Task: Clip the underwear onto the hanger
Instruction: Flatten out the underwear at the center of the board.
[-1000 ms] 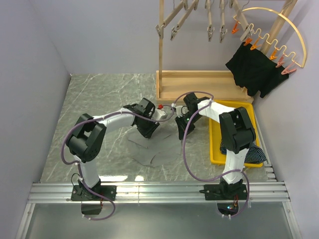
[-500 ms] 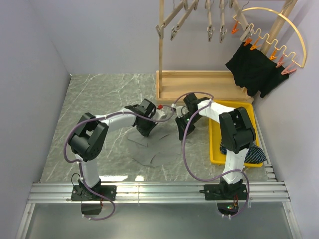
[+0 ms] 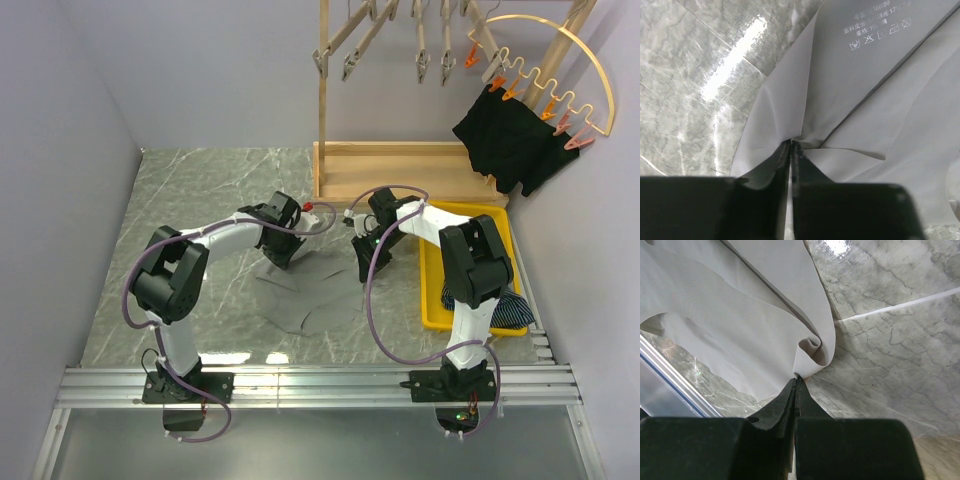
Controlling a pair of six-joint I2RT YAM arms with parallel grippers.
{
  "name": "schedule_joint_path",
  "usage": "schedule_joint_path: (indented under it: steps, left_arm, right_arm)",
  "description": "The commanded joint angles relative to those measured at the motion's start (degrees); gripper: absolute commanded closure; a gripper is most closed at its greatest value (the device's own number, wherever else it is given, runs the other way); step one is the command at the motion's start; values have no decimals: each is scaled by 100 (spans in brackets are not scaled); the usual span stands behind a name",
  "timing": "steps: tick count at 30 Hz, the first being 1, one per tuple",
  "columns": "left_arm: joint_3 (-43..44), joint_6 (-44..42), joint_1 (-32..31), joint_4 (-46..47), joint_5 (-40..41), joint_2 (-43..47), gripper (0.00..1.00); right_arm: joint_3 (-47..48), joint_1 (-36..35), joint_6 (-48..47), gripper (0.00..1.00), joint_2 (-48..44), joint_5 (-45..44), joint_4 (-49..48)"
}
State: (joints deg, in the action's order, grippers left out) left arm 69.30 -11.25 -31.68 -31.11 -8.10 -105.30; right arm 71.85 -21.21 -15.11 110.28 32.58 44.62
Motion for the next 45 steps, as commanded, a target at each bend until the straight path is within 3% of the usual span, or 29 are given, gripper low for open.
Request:
schedule_joint_path:
  steps: [1, 3, 13, 16, 17, 20, 25, 29, 33, 38, 39, 40, 43, 45]
  left_arm:
    - [137, -9, -5, -9, 1, 220, 93]
    - [180, 0, 39, -17, -7, 246, 100]
    - [1392, -167, 952, -308, 19, 89, 100]
    - [1612, -167, 1164, -167, 80, -219, 87]
    - [1665, -141, 1216, -132, 89, -376, 72]
    - [1868, 16, 1401, -27, 10, -650, 49]
    - [1956, 219, 1718, 44, -104, -721, 41]
    - [1509, -60, 1885, 192, -691, -160, 43]
    - [509, -624, 1894, 422, -860, 727, 42]
    - [93, -1072, 1894, 281, -939, 1107, 36]
    - [6, -1212, 1894, 159, -1226, 1186, 36]
    - [-39, -1370, 1885, 80, -1429, 1343, 35]
    - [-433, -2160, 1736, -140, -2246, 1808, 33]
    - [-862, -2741, 1334, -123, -2258, 2029, 34]
  right_arm:
    - [-14, 38, -88, 100, 29, 56, 20]
    - [-14, 47, -106, 100, 29, 56, 29]
    - [109, 82, -115, 100, -42, 126, 55]
    - [171, 82, -62, 100, 2, 126, 21]
    - [206, 91, -44, 100, 20, 117, -41]
    - [346, 126, 113, 100, 116, 30, -129]
    - [776, 293, 351, 99, 284, -172, -278]
    - [1023, 495, 500, 100, 415, -304, -314]
    - [1119, 627, 597, 99, 442, -454, -428]
    - [1419, 645, 711, 84, 556, -541, -358]
    - [1463, 653, 720, 75, 547, -577, -366]
    - [1515, 662, 729, 72, 547, -603, -358]
    - [1594, 680, 720, 68, 460, -717, -244]
    - [1569, 715, 720, 66, 319, -814, -217]
